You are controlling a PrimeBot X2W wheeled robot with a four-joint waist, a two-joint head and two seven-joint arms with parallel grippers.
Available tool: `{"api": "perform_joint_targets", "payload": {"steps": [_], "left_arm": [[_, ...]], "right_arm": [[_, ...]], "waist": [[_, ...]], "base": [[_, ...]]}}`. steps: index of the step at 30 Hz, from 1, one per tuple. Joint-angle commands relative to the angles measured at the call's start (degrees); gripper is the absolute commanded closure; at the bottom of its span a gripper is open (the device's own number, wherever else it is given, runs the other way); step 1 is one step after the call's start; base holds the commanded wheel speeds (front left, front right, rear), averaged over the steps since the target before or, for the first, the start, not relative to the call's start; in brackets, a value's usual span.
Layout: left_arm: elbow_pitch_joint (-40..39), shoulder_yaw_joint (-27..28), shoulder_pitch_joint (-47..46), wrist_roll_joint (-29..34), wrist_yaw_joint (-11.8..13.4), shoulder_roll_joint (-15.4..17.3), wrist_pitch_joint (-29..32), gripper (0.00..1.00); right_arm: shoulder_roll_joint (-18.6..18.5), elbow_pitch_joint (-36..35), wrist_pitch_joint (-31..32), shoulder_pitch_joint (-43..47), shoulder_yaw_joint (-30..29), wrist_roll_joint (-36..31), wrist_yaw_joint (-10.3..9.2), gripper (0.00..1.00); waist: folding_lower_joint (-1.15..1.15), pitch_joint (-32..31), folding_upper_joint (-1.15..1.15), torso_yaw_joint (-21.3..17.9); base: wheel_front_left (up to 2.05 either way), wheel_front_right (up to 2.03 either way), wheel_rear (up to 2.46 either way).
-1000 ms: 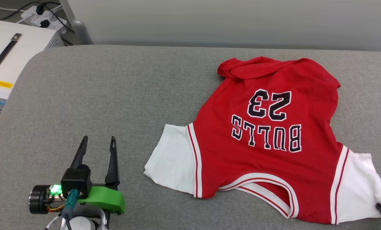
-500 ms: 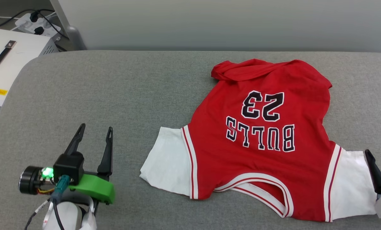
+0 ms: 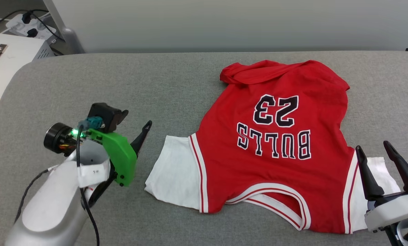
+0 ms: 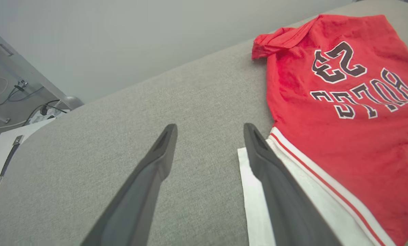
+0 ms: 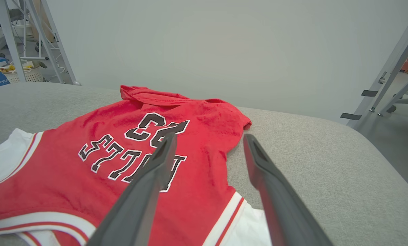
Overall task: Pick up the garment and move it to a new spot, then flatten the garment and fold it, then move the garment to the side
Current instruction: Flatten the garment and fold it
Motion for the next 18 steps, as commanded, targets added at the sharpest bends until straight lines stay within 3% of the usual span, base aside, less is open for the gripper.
{"api": "perform_joint_targets", "payload": {"steps": [1,6,10,13,18], "left_arm": [[-0.13,-1.53,-1.95,-2.15,-0.15,1.39,2.35,0.0],[-0.58,-11.31,-7.04,-15.59,-0.15,5.46,17.74,0.0],[0.48,-17.3,-9.66,-20.95,-0.16,7.04,25.03,0.0],[2.46,-21.6,-10.91,-22.28,-0.16,7.8,28.38,0.0],[7.56,-24.82,-11.13,-24.57,-0.16,6.86,28.65,0.0]], "right_arm": [[0.25,-0.59,0.2,0.72,-0.08,-0.57,-0.05,0.0],[1.29,-1.22,0.92,0.74,0.19,-1.55,-0.05,0.0],[1.41,-0.82,1.22,0.03,0.9,-1.76,-0.05,0.0],[1.45,-0.36,1.26,-0.54,1.52,-1.81,-0.05,0.0],[1.56,0.78,0.95,-1.64,2.51,-1.76,-0.05,0.0]], "waist": [[0.0,0.28,0.0,-0.09],[0.0,0.87,0.0,-0.51],[0.0,1.18,0.0,-1.02],[0.0,1.39,0.0,-1.54],[0.0,2.01,0.0,-2.6]], "base": [[0.0,0.0,0.0],[0.0,0.0,0.0],[0.0,0.0,0.0],[0.0,0.0,0.0],[0.0,0.0,0.0]]}}
